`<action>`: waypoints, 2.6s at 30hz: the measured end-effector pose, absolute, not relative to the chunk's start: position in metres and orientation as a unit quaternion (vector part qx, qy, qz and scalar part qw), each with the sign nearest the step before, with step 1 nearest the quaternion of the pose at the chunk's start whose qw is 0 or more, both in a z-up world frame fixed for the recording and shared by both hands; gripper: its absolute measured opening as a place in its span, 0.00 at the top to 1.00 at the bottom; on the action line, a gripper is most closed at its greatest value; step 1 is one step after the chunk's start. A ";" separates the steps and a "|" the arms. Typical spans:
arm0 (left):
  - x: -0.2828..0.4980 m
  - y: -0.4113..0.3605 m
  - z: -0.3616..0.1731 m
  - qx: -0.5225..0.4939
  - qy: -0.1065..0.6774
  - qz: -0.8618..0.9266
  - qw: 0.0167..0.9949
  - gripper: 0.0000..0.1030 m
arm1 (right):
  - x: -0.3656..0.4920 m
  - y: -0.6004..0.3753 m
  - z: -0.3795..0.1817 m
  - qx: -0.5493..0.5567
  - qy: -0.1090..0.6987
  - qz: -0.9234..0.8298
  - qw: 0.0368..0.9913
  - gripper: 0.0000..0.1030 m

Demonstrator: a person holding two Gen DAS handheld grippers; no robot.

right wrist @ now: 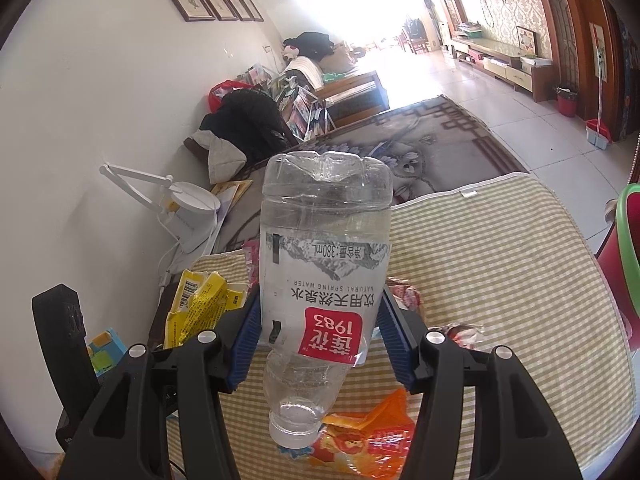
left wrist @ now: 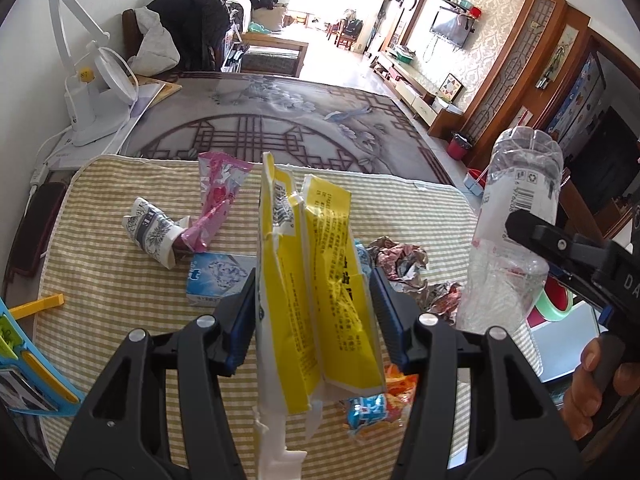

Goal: Collect trash
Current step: 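Carry the water bottle toward the red bucket with the right tool, then release the water bottle into the bucket with right tool while left releases yellow wrapper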

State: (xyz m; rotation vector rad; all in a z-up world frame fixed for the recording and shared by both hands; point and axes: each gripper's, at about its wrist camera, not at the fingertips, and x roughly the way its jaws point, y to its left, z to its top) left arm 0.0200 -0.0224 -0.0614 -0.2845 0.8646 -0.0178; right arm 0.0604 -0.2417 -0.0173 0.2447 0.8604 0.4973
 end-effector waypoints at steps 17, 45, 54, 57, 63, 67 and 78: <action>0.043 -0.129 -0.056 -0.123 0.422 -0.003 0.898 0.50 | 0.084 -0.349 -0.020 0.119 0.416 0.236 0.870 0.48; 0.096 -0.320 -0.048 -0.043 0.428 -0.131 0.893 0.50 | 0.082 -0.576 -0.018 0.187 0.373 0.063 0.906 0.48; 0.113 -0.356 -0.045 -0.021 0.423 -0.169 0.890 0.50 | 0.093 -0.630 -0.025 0.151 0.348 -0.029 0.925 0.48; 0.120 -0.373 -0.041 -0.016 0.416 -0.191 0.889 0.50 | 0.096 -0.640 -0.029 0.140 0.346 -0.051 0.926 0.45; 0.133 -0.404 -0.038 -0.009 0.404 -0.237 0.883 0.50 | 0.083 -0.658 -0.036 0.167 0.343 -0.067 0.922 0.38; 0.144 -0.425 -0.039 -0.018 0.409 -0.262 0.874 0.50 | 0.067 -0.668 -0.036 0.185 0.341 -0.083 0.918 0.38; 0.161 -0.477 -0.063 0.003 0.444 -0.311 0.840 0.49 | 0.036 -0.678 -0.035 0.210 0.340 -0.112 0.910 0.38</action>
